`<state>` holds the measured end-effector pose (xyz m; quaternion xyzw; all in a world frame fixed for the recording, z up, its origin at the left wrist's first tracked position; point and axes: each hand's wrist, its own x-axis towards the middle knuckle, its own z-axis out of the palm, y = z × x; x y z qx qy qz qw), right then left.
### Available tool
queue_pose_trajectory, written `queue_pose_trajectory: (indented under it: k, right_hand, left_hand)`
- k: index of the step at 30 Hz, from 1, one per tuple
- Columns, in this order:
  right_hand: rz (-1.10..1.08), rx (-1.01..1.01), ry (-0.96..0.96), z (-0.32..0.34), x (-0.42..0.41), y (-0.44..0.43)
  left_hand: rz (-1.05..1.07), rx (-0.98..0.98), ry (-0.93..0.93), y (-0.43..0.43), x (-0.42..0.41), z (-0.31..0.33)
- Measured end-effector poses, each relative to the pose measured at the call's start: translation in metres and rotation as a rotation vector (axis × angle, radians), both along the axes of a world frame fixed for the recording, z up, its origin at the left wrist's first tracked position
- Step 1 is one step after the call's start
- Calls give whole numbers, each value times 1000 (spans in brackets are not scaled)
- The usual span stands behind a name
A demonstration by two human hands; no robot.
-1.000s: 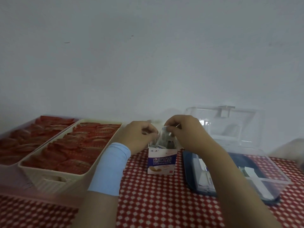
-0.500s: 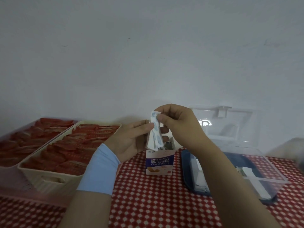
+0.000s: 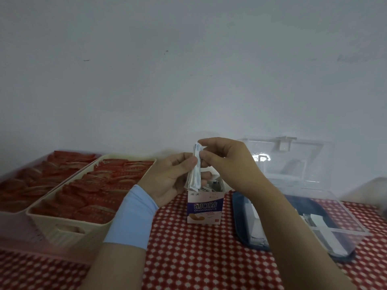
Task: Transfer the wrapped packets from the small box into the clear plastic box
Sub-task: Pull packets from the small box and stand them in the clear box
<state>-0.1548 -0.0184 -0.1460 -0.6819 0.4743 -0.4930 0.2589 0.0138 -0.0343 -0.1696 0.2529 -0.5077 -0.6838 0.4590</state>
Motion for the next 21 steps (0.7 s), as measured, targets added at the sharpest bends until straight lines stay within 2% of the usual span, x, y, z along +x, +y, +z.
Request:
queue_pose_trajectory:
  k: [2,6,9,14,21]
  right_hand:
    - [-48,-40,100,1,1,3]
    - [102,-52,226,4,3,15]
    - [120,-108,368,1,6,15]
    - [106,-305,403,-7,8,6]
    - [44,-400,507,-10,7,0]
  left_hand:
    - [53,22,28,-3,-1,-1]
    - [114,75,108,-7,0,-2]
    - [102,80,130,-6,0,-2]
    - [77,73,142,-5,-4,-2]
    - [100,55,115,-6,-8,-4]
